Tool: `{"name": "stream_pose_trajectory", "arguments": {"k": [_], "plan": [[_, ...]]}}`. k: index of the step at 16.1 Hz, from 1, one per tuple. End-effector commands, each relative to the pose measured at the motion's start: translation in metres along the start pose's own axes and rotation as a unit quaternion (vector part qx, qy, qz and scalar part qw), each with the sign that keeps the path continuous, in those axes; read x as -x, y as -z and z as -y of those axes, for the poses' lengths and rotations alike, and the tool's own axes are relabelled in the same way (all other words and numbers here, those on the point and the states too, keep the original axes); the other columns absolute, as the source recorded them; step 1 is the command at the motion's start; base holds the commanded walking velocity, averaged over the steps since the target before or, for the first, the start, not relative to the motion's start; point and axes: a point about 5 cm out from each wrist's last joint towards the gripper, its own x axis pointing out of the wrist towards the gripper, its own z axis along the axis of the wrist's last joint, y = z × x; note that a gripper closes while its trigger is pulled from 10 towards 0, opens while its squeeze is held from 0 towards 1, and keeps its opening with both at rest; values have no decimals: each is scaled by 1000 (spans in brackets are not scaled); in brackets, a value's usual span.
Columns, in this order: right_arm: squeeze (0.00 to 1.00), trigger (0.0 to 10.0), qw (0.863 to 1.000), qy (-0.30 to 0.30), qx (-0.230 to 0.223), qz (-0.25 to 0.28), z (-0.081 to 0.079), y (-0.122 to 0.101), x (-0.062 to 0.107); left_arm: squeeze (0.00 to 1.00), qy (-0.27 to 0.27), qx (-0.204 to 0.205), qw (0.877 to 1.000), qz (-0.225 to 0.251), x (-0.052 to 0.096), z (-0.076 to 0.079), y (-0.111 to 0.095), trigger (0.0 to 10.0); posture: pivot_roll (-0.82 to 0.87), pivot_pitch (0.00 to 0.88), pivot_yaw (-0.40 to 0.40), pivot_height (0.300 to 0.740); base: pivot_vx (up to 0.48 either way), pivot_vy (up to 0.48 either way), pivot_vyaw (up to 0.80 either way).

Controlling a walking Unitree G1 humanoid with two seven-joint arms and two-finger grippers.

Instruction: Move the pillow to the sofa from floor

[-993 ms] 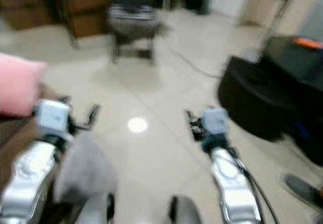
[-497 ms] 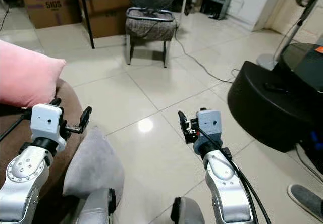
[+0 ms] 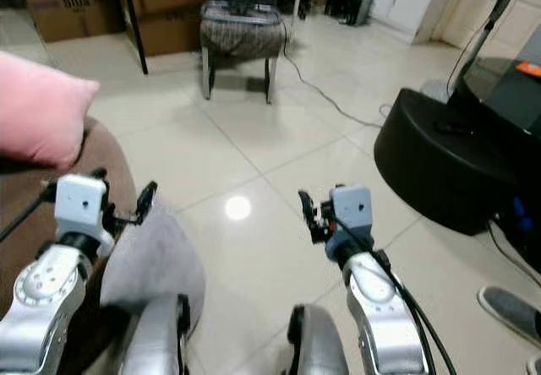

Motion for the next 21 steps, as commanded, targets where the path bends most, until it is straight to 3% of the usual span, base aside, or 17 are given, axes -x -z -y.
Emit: {"name": "stream_pose_trajectory", "arguments": {"k": [1,3,4,6,10,11,12,14,16,21], "plan": [[0,10000,1000,-11,7,-11,1,1,3,0,15,-6,1000,-10,-1,5,3,10000,82,0,-75,535,0,0,0],[0,10000,998,-42,17,-42,-3,8,4,0,21,-10,999,-40,-4,8,13,10000,86,0,-83,535,0,0,0],[0,10000,998,-45,17,-45,-1,9,5,1000,18,10,998,-63,-7,8,21,10000,88,0,-85,535,0,0,0],[0,10000,998,-45,28,-40,5,4,2,1000,16,25,995,-90,-16,7,35,10000,84,0,-85,535,0,0,0],[0,10000,996,-70,41,-41,16,-4,0,1000,-6,37,994,-106,-41,1,42,10000,58,0,-78,535,0,0,0],[0,10000,994,-83,56,-41,18,-7,-1,851,-14,41,993,-113,-51,-1,44,10000,44,0,-78,535,0,0,0],[0,10000,993,-94,63,-39,20,-11,-2,31,-12,37,992,-121,-59,-1,47,10000,34,0,-75,535,0,0,0],[0,10000,990,-111,76,-36,24,-19,3,0,-6,22,991,-134,-65,1,55,10000,-8,23,-68,535,0,0,0],[0,10000,984,-147,90,-37,24,-27,6,0,-39,-16,987,-157,-69,-10,66,10000,-40,70,-60,535,0,0,0],[0,10000,967,-216,113,-72,20,-33,16,0,-80,-55,975,-201,-67,-32,84,10000,-70,150,-66,535,0,0,0]]}}
